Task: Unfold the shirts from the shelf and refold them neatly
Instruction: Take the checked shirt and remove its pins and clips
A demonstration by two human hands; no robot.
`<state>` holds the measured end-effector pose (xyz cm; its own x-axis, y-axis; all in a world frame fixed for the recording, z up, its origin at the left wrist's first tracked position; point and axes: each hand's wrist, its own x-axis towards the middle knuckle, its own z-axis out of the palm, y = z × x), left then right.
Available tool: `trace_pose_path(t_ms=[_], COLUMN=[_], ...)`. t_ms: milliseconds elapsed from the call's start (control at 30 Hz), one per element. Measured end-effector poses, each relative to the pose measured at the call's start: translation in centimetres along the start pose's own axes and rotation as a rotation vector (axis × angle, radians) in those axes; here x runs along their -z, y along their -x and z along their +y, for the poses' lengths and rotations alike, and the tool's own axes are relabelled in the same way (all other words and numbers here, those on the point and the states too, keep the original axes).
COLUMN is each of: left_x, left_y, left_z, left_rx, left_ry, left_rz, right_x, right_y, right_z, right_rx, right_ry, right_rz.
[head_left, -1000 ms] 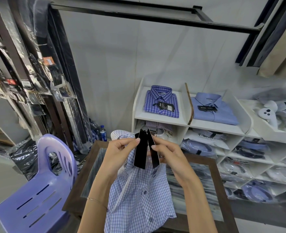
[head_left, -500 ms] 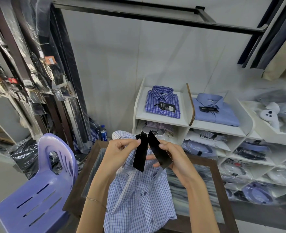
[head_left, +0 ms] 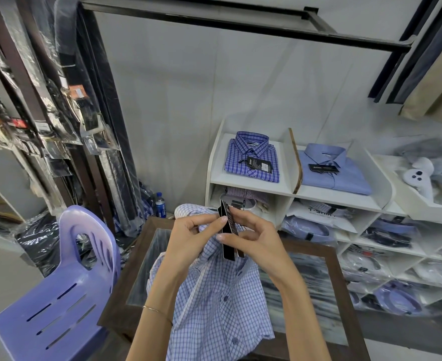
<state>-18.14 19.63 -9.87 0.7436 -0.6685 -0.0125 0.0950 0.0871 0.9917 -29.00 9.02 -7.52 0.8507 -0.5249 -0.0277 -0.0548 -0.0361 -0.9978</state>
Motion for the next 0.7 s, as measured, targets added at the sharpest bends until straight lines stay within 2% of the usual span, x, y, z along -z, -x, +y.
trace_pose_path(t_ms=[133, 300, 400, 467, 567, 700], left_x=[0.3, 1.4, 1.4, 1.4, 1.3, 1.1], left_y=[-0.1, -0.6, -0.5, -0.5, -0.4, -0.1], left_z=[0.0, -0.1, 0.0, 0.0, 0.1, 0.1], left_rx=[-0.018, 0.024, 0.033, 0.028, 0.000, -0.056], left_ry=[0.000, 0.006, 0.003, -0.002, 0.002, -0.078], left_rz=[0.047, 0.143, 0.144, 0.142, 0.133, 0.023], right_x=[0.5, 1.6, 1.6, 1.6, 1.7, 1.5], right_y=[0.0, 0.1, -0.1, -0.2, -0.2, -0.5], right_z=[0.1, 1.2, 1.9, 2.0, 2.0, 1.9], right_rx=[-0.041, -0.165, -0.198, -0.194, -0.152, -0.178], right_ry=[-0.098, -0.565, -0.692, -0.699, -0.572, -0.439], right_rz=[-0.032, -0.147, -0.196, -0.225, -0.256, -0.148])
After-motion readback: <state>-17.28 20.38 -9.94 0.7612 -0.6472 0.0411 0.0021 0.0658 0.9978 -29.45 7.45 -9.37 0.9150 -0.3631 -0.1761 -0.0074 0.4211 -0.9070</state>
